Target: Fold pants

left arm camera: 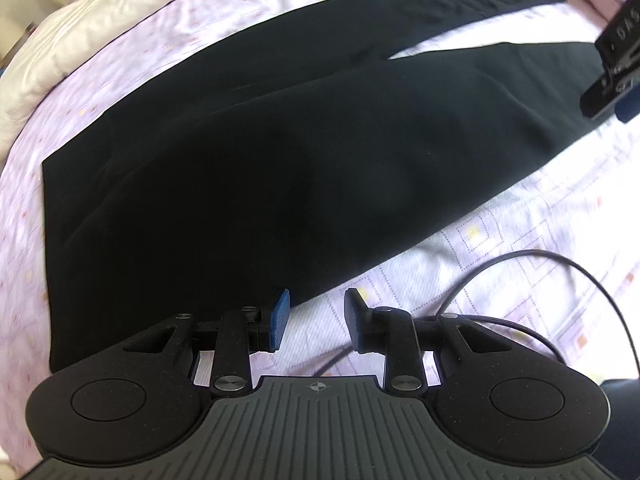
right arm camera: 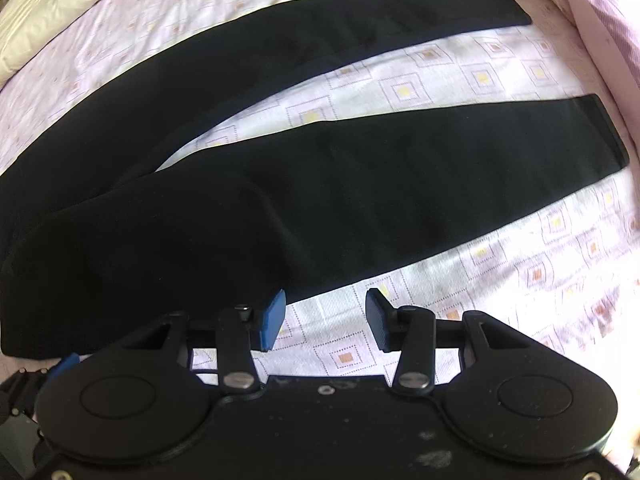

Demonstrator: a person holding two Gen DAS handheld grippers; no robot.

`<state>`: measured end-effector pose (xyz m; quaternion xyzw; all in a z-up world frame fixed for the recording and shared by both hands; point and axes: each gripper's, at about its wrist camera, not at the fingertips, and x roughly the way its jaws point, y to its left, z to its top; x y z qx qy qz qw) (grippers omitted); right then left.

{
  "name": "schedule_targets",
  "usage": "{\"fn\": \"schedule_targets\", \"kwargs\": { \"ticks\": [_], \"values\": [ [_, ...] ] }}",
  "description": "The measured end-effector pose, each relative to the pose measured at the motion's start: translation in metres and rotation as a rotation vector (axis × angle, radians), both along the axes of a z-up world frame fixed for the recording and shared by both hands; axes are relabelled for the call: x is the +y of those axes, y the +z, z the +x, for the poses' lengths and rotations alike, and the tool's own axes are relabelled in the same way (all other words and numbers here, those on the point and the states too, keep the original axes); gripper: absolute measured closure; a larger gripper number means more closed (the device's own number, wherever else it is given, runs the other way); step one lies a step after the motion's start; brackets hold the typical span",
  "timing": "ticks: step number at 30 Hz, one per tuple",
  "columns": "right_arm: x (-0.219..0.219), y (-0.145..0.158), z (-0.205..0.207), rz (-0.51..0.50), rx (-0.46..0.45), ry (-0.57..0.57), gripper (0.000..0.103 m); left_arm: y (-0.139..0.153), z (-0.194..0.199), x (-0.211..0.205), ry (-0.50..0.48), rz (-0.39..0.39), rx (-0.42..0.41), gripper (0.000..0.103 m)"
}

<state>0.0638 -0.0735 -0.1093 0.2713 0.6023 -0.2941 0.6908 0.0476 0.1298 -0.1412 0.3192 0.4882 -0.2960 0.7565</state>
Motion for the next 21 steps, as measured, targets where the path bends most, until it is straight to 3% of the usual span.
{"fn": "schedule_targets", "kwargs": {
  "ticks": [7,12,21],
  "values": [
    [-0.017,0.002,-0.03,-0.047,-0.011,-0.076,0.055,-0.017,0.009,-0.024,-0.045,0.016,-0.018,0.073],
    [-0.063,-0.007,-0.07,-0.036,-0.053,-0.243,0.054,-0.015,0.012,-0.036,-0.023,0.006,-0.015,0.074],
    [-0.145,-0.04,-0.134,0.015,-0.113,-0.451,0.054,-0.017,0.038,-0.032,0.175,-0.027,0.071,0.076]
  ]
}}
